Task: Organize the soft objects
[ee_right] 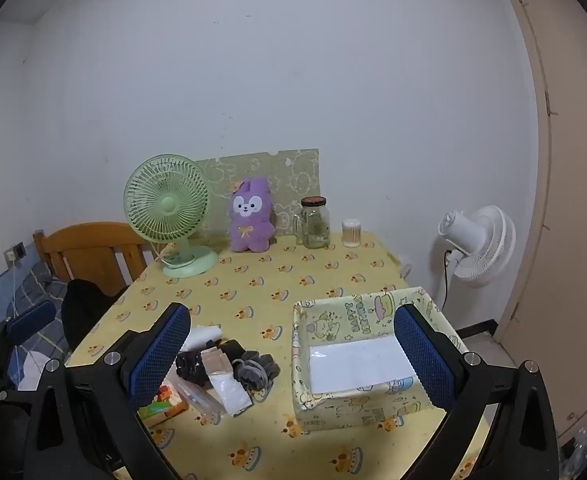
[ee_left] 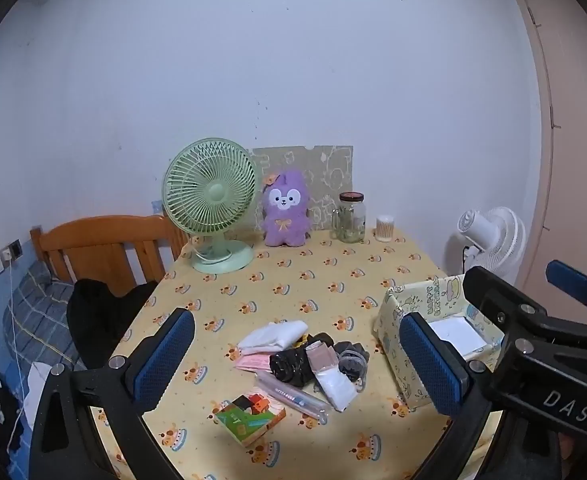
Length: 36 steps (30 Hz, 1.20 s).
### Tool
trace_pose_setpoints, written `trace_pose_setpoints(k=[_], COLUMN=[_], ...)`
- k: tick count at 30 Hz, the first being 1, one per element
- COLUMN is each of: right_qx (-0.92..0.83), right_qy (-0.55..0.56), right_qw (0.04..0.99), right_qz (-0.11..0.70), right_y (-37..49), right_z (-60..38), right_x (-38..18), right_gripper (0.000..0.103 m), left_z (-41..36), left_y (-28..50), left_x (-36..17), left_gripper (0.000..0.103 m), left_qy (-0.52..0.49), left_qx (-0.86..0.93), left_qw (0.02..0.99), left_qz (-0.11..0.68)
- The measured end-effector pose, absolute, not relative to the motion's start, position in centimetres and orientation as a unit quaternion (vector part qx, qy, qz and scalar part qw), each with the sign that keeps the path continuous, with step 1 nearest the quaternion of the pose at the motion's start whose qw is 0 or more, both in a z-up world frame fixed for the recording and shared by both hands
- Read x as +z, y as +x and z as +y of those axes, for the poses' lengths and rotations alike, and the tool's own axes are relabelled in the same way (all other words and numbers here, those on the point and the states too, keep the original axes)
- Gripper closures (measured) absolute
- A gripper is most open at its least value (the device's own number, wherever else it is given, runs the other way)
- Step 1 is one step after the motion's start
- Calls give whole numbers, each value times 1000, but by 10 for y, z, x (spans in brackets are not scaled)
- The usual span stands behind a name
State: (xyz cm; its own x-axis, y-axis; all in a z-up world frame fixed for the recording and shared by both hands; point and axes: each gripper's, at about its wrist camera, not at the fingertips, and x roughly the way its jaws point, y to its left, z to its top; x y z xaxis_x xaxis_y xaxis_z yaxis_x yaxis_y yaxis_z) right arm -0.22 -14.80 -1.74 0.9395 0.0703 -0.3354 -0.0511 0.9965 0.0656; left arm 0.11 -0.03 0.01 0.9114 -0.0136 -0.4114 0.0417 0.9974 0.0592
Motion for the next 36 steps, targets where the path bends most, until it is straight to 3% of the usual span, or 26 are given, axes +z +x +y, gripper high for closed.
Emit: trace_pose_setpoints(k=[8,36], right_qx=[28,39], right_qy=[40,30], right_qw=[984,981], right_qz=[172,186], right_y=[-9,-4], right_z=[-149,-137], right_x=[-18,-22], right_gripper=[0,0], left_z=[7,6], left_y=[5,0], left_x=[7,-7], left_gripper=[0,0], left_qy=[-5,11], left_qx=[-36,-21], left_qw=[975,978], left_qz=[218,209])
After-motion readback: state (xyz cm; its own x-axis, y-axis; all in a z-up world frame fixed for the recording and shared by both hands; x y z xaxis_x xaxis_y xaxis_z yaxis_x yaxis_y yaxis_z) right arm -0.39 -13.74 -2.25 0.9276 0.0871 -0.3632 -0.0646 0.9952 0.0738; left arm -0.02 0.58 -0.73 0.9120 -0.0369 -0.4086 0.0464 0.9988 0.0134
